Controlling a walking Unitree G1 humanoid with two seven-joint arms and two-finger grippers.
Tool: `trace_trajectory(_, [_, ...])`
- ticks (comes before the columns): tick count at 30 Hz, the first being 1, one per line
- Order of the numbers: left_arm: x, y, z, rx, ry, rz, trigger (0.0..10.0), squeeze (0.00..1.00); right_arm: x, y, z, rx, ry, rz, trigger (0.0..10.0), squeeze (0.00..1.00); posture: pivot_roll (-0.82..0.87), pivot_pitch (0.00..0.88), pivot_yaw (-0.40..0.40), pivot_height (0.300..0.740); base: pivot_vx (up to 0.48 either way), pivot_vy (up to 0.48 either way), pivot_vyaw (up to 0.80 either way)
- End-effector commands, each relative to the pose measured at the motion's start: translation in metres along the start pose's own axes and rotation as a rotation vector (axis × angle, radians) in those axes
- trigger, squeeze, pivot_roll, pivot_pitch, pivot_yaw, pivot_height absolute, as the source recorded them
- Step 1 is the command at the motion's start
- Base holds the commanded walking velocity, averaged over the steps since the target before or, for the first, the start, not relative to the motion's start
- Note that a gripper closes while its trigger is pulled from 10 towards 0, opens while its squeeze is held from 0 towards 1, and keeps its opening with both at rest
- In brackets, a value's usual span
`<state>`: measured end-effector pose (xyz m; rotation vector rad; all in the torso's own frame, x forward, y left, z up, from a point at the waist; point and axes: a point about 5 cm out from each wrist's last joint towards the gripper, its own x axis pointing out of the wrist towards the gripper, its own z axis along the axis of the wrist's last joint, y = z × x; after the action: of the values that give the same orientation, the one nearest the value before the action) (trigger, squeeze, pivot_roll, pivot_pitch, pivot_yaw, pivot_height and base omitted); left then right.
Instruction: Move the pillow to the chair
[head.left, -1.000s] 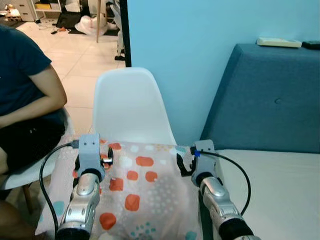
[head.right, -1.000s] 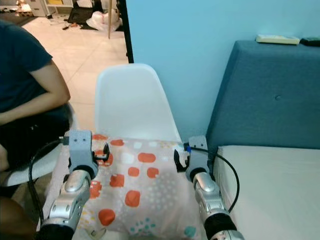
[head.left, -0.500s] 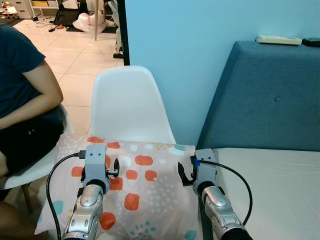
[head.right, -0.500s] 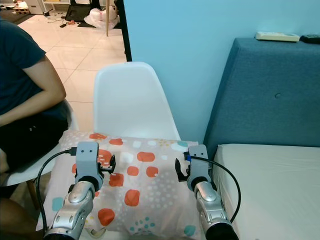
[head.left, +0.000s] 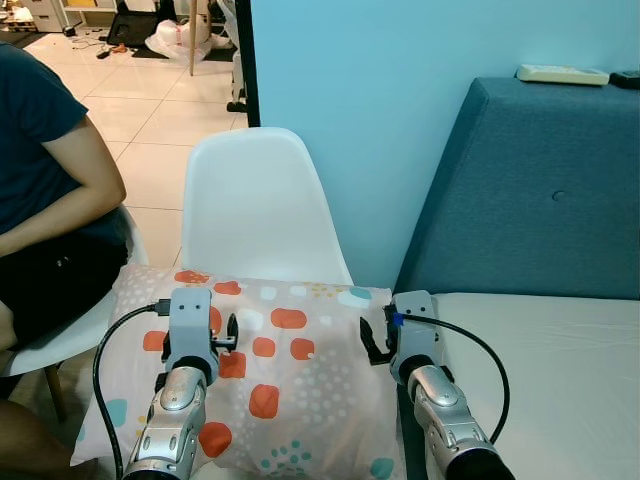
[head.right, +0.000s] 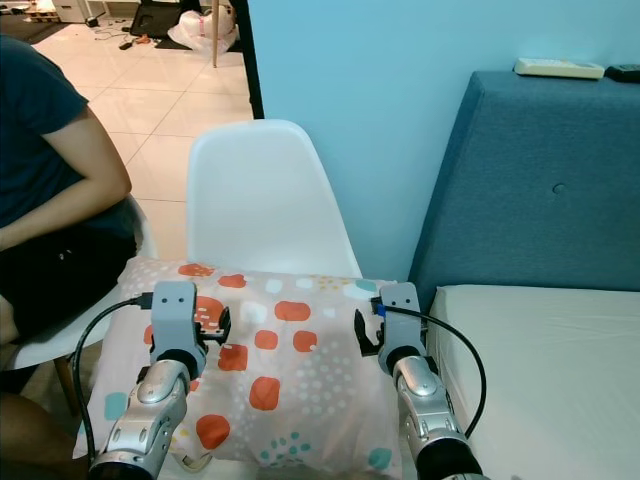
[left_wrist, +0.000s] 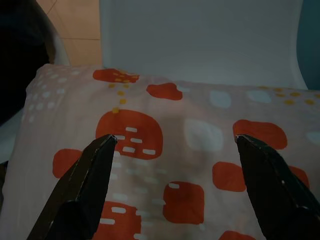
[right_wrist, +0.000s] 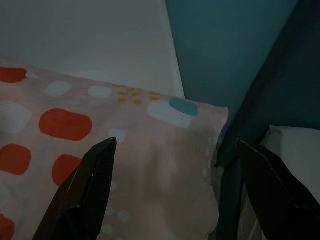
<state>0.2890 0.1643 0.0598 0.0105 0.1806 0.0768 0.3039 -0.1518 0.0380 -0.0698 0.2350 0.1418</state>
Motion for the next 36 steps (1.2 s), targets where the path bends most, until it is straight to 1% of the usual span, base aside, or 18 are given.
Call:
trace_trajectory(1, [0.0, -0.002, -0.001, -0.007, 0.0, -0.008, 10.0, 0.0, -0.001, -0.002, -0.003, 0.003, 0.006, -0.004, 10.0, 0.0, -0.01, 0.116, -0.003, 0.74, 0.0, 0.0, 0.0])
trace_trajectory(3, [0.0, -0.003, -0.002, -0.015, 0.008, -0.005, 10.0, 0.0, -0.002, -0.001, -0.002, 0.004, 0.002, -0.002, 10.0, 0.0, -0.01, 0.12, 0.003, 0.74, 0.0, 0.0, 0.0])
trace_trajectory(7, [-0.001, -0.002, -0.006, -0.01, 0.025, 0.0, 10.0, 0.0, -0.003, -0.001, -0.003, 0.008, -0.003, 0.0, 10.0, 0.0, -0.01, 0.123, 0.008, 0.74, -0.278, 0.0, 0.0])
trace_trajectory(22, [-0.001, -0.003, -0.008, -0.022, 0.041, -0.001, 10.0, 0.0, -0.007, -0.001, -0.006, 0.005, 0.014, 0.011, 10.0, 0.0, -0.02, 0.135, 0.007, 0.74, -0.348, 0.0, 0.0])
trace_trajectory(25, [-0.001, -0.002, -0.011, -0.01, 0.071, 0.008, 10.0, 0.0, -0.006, -0.001, -0.006, 0.004, 0.017, 0.017, 10.0, 0.0, -0.02, 0.137, 0.001, 0.74, 0.0, 0.0, 0.0])
trace_trajectory(32, [-0.001, 0.0, -0.014, -0.004, 0.084, 0.018, 10.0, 0.0, -0.007, 0.001, -0.008, 0.001, 0.03, 0.037, 10.0, 0.0, -0.03, 0.139, -0.015, 0.74, 0.0, 0.0, 0.0])
trace_trajectory(36, [-0.002, 0.002, -0.014, -0.014, 0.086, 0.031, 10.0, 0.0, -0.01, 0.002, -0.009, 0.003, 0.037, 0.051, 10.0, 0.0, -0.03, 0.136, -0.031, 0.74, 0.0, 0.0, 0.0])
